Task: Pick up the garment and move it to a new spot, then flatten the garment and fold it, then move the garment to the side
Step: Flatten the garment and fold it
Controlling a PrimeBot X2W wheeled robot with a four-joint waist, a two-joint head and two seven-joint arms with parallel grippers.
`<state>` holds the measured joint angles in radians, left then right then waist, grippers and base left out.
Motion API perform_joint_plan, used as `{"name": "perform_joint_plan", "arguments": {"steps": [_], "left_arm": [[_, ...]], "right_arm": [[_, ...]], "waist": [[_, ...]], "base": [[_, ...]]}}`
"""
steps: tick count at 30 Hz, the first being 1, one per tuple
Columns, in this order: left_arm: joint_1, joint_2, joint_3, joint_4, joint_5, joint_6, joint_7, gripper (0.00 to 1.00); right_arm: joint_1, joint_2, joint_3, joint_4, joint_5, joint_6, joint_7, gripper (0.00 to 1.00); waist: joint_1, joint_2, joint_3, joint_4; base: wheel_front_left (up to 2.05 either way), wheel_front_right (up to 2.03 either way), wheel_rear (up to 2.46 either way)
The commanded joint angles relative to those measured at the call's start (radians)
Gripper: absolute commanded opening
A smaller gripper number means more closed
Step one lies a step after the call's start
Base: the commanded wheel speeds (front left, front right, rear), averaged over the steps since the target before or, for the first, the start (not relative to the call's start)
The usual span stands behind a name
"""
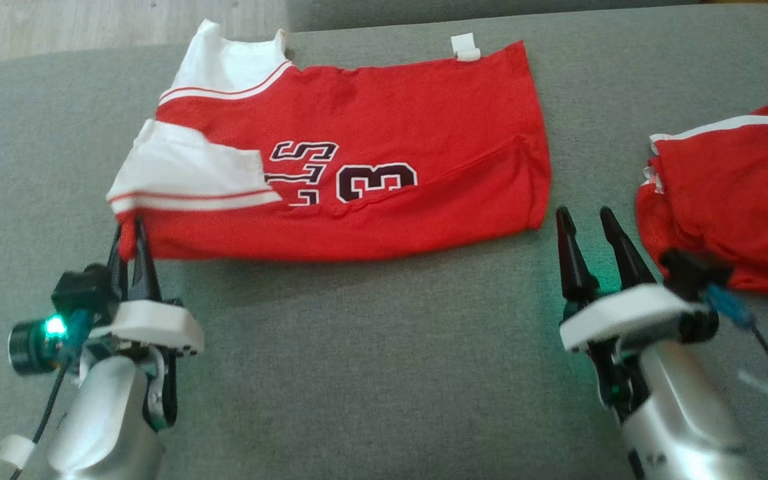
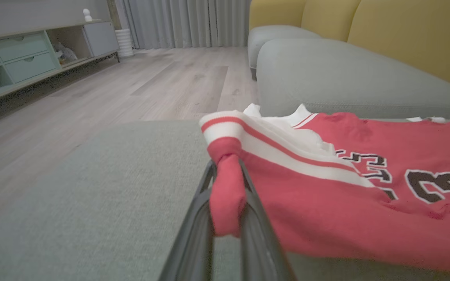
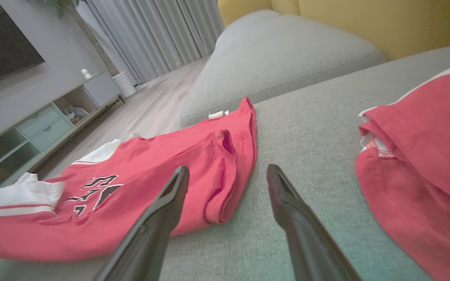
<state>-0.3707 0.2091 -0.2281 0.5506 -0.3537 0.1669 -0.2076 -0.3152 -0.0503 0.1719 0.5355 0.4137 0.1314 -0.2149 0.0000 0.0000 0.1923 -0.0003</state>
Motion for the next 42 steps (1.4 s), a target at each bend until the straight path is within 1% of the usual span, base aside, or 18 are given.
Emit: {"name": "perform_joint_plan", "arguments": {"steps": [1,7,12,16,22,23,24,25,31,35,39,41,42], "left_arm": [[-0.05,0.032,0.03,-0.036,0.009,0.003,-0.012,0.0],[-0.052,0.04,-0.013,-0.153,0.064,0.001,-0.038,0.0],[-0.047,0.036,-0.037,-0.206,0.078,-0.004,-0.043,0.0],[-0.045,0.032,-0.055,-0.219,0.082,-0.011,-0.042,0.0],[-0.041,0.03,-0.067,-0.21,0.076,-0.017,-0.038,0.0],[-0.041,0.032,-0.068,-0.205,0.074,-0.017,-0.036,0.0],[-0.04,0.034,-0.068,-0.199,0.073,-0.018,-0.033,0.0],[-0.037,0.036,-0.068,-0.192,0.071,-0.018,-0.03,0.0],[-0.01,0.055,-0.072,-0.138,0.06,-0.024,-0.005,0.0],[0.021,0.071,-0.071,-0.107,0.05,-0.029,0.006,0.0],[0.053,0.078,-0.074,-0.092,0.043,-0.032,0.016,0.0],[0.095,0.085,-0.084,-0.081,0.036,-0.039,0.031,0.0],[0.095,0.085,-0.084,-0.081,0.036,-0.039,0.031,0.0]], "right_arm": [[-0.043,0.0,0.023,-0.02,-0.001,-0.001,0.004,1.0],[-0.171,0.0,0.018,0.215,0.031,-0.001,0.09,1.0],[-0.273,0.0,0.04,0.402,0.014,-0.001,0.117,1.0],[-0.33,0.0,0.097,0.488,0.045,-0.001,0.129,1.0],[-0.38,0.0,0.178,0.575,0.067,-0.001,0.128,1.0],[-0.385,0.0,0.19,0.582,0.07,-0.001,0.126,0.85],[-0.388,0.0,0.202,0.587,0.073,-0.001,0.12,0.36],[-0.39,0.0,0.214,0.589,0.075,-0.001,0.109,0.0],[-0.373,0.0,0.236,0.604,0.118,-0.001,0.034,0.0],[-0.352,0.0,0.23,0.619,0.142,-0.001,-0.004,0.0],[-0.331,0.0,0.217,0.631,0.155,-0.001,-0.021,0.0],[-0.306,0.0,0.21,0.638,0.162,-0.001,-0.028,0.0],[-0.306,0.0,0.21,0.638,0.162,-0.001,-0.028,0.0]], "waist": [[0.0,0.0,0.001,0.004],[0.0,0.0,0.0,0.026],[0.0,0.0,0.002,0.046],[0.0,0.0,0.006,0.06],[0.0,0.0,0.012,0.071],[0.0,0.0,0.012,0.071],[0.0,0.0,0.011,0.071],[0.0,0.0,0.009,0.069],[0.0,0.0,-0.035,0.057],[0.0,0.0,-0.081,0.046],[0.0,0.0,-0.123,0.039],[0.0,0.0,-0.163,0.032],[0.0,0.0,-0.163,0.032]], "base": [[0.0,0.0,0.0],[0.0,0.0,0.0],[0.0,0.0,0.0],[0.0,0.0,0.0],[0.0,0.0,0.0],[0.0,0.0,0.0],[0.0,0.0,0.0],[0.0,0.0,0.0],[0.0,0.0,0.0],[0.0,0.0,0.0],[0.0,0.0,0.0],[0.0,0.0,0.0],[0.0,0.0,0.0]]}}
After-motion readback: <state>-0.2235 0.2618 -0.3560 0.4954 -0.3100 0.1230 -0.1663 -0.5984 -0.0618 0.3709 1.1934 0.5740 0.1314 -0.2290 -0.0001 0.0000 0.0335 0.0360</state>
